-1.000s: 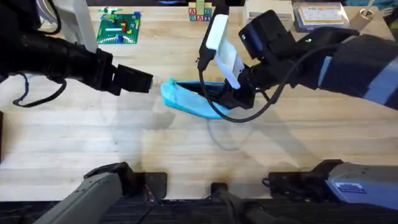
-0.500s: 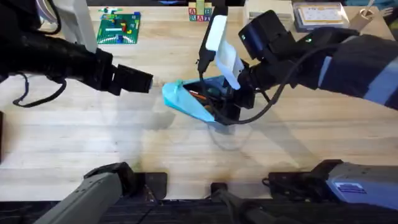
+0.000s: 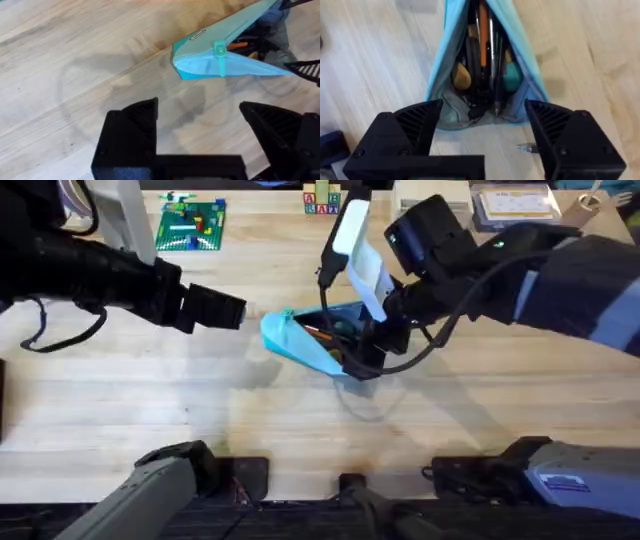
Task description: Unzip the bag, pick up the pens from the table one at a time and place them inside, then zip the bag closed.
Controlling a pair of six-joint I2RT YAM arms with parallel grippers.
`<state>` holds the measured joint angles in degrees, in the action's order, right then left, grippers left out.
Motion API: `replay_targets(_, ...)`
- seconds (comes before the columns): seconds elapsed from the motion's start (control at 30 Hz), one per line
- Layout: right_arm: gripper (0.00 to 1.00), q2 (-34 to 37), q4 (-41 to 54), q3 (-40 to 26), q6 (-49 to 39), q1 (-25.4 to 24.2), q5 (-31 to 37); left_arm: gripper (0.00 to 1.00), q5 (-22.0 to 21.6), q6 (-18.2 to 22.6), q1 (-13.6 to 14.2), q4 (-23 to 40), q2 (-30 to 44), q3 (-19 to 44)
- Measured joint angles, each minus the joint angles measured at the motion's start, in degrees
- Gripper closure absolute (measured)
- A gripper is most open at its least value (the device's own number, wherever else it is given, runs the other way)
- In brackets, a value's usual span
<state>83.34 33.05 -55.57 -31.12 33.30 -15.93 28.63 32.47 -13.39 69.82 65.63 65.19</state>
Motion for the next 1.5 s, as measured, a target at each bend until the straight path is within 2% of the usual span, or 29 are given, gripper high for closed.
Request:
replay_targets(0.5, 0.004, -14.19, 0.18, 0.0, 7.78, 0.0, 0.57, 0.004, -0.01, 0.0, 0.0, 0.0, 0.0, 0.0)
replay_targets(0.8, 0.004, -20.45, 0.38, 0.0, 20.25, 0.0, 13.24, 0.004, -0.01, 0.0, 0.0, 0.0, 0.0, 0.0)
replay_targets(1.17, 0.004, -22.86, 6.58, 0.0, 43.42, 0.0, 34.13, 0.004, -0.01, 0.0, 0.0, 0.0, 0.0, 0.0)
replay_targets(1.5, 0.003, -22.86, 7.77, 0.0, 48.95, 0.0, 38.62, 0.005, -0.01, 0.0, 0.0, 0.0, 0.0, 0.0)
